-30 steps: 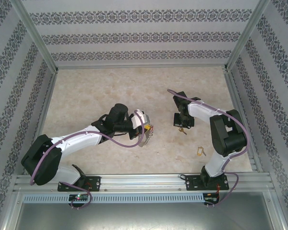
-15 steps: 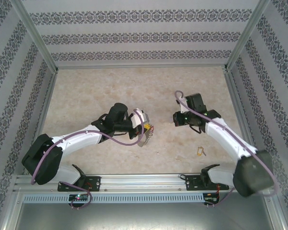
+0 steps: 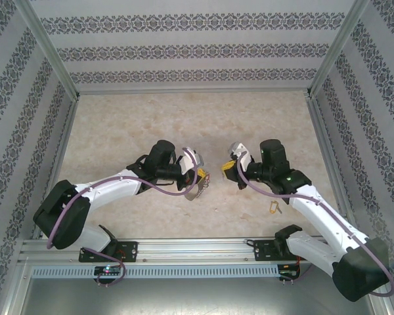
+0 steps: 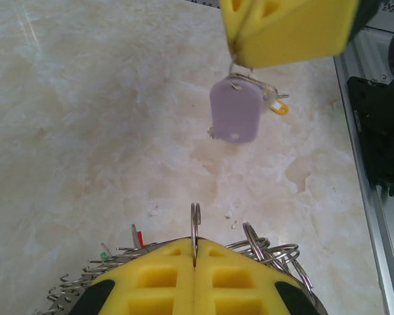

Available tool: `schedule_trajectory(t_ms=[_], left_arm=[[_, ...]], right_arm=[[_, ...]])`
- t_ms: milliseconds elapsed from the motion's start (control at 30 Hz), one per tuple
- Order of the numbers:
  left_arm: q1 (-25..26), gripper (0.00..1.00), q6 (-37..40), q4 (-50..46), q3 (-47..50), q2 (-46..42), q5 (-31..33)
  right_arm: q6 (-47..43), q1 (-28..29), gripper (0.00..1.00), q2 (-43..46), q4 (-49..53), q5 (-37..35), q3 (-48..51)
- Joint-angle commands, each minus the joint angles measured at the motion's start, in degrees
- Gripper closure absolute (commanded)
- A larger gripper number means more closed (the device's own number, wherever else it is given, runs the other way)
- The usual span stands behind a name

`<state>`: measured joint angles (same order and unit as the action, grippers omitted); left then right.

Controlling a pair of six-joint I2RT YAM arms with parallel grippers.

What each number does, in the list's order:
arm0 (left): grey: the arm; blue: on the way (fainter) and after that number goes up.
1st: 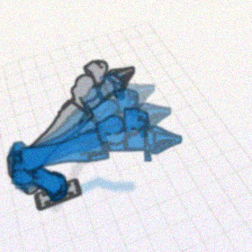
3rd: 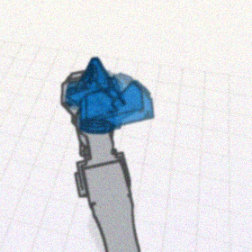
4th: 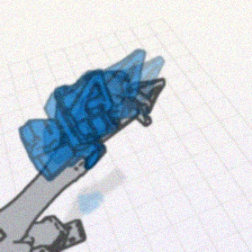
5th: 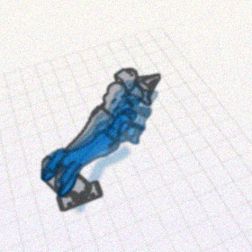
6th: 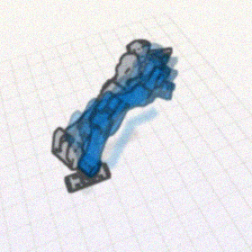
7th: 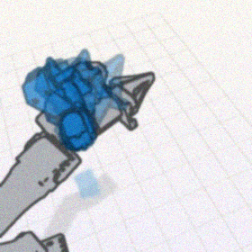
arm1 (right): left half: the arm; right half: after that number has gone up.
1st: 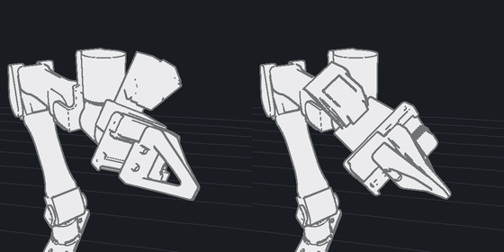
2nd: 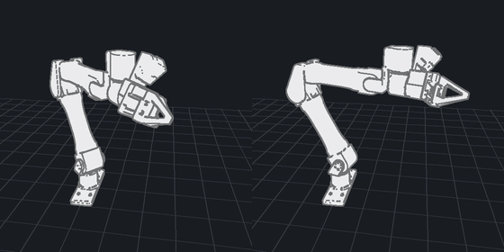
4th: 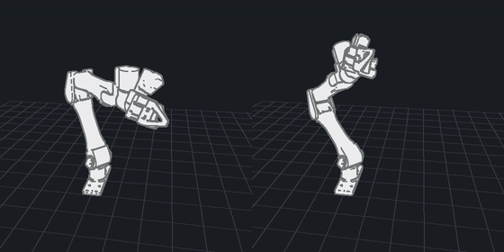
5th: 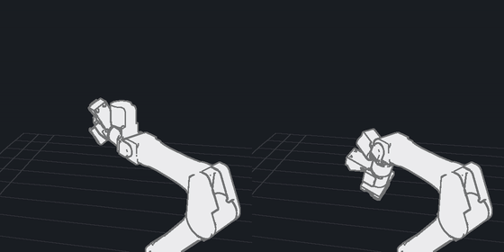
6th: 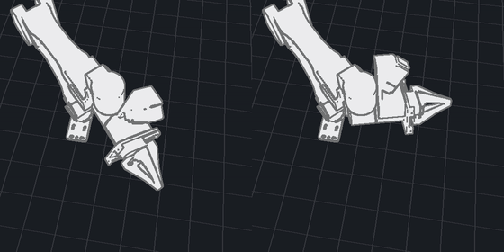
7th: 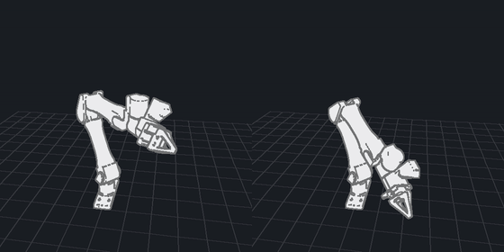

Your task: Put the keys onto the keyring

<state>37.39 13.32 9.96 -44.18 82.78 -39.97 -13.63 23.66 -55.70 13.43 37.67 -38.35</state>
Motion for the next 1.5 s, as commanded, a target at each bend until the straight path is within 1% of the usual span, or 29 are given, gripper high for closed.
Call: schedule_trajectory(t_ms=[0, 133, 333, 533, 833, 1000, 1167, 1267, 1467], left_arm=[[-0.6, 1.0, -1.2, 3.8, -2.0, 0.2, -2.5], [-0.6, 1.0, -2.1, 4.2, -2.0, 0.3, -3.1], [-0.6, 1.0, -2.4, 4.4, -2.0, 0.1, -3.8], [-0.6, 1.0, -2.4, 4.5, -2.2, 0.1, -4.0], [-0.6, 1.0, -2.8, 5.0, -1.9, -0.4, -3.6], [-0.6, 1.0, -2.7, 5.1, -1.9, -0.7, -3.9], [-0.6, 1.0, -2.2, 5.0, -1.8, -0.7, -4.8], [-0.6, 1.0, -1.3, 4.3, -1.7, -0.8, -4.9], [-0.6, 1.0, -1.1, 5.2, -0.8, -1.0, -5.0]], right_arm=[[-4.7, 2.8, 1.0, -1.2, -3.0, 1.1, -0.9], [-4.0, 4.8, 1.0, -4.2, -5.7, 1.8, -1.4], [-2.7, 5.9, 1.0, -6.5, -9.7, 4.0, -1.7], [-2.3, 6.2, 1.0, -9.1, -10.3, 5.9, -3.1], [-2.3, 6.8, 1.0, -10.8, -10.1, 6.2, -3.4], [-2.9, 7.2, 1.0, -11.3, -10.0, 3.9, -3.4], [-1.5, 7.6, 1.0, -10.7, -12.8, -1.8, -2.6], [-0.9, 7.6, 1.0, -9.7, -14.0, -3.6, -1.8], [0.3, 7.4, 1.0, -9.6, -12.7, -7.4, -1.5]])
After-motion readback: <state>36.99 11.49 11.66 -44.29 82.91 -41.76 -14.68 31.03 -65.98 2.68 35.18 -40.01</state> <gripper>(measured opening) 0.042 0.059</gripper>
